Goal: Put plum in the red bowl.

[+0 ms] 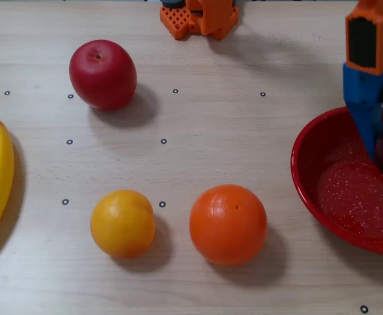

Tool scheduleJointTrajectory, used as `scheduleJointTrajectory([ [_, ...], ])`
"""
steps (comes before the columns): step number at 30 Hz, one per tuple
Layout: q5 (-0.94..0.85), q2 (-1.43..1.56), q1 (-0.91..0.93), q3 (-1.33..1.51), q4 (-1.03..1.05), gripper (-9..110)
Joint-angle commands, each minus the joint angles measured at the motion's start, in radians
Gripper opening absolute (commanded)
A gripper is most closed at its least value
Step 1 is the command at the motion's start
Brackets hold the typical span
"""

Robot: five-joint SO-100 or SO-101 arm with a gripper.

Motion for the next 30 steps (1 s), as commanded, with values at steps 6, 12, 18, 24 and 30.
scheduleJointTrajectory([
  [6,-0.044,-0.072,-0.006,-0.253,0.080,0],
  [12,-0.052,-0.141,-0.014,-0.319,0.118,0],
  [18,-0.071,-0.199,-0.009,-0.356,0.140,0],
  [24,-0.092,-0.218,-0.008,-0.348,0.176,8],
  [30,-0.086,-0.215,-0.012,-0.347,0.221,32],
])
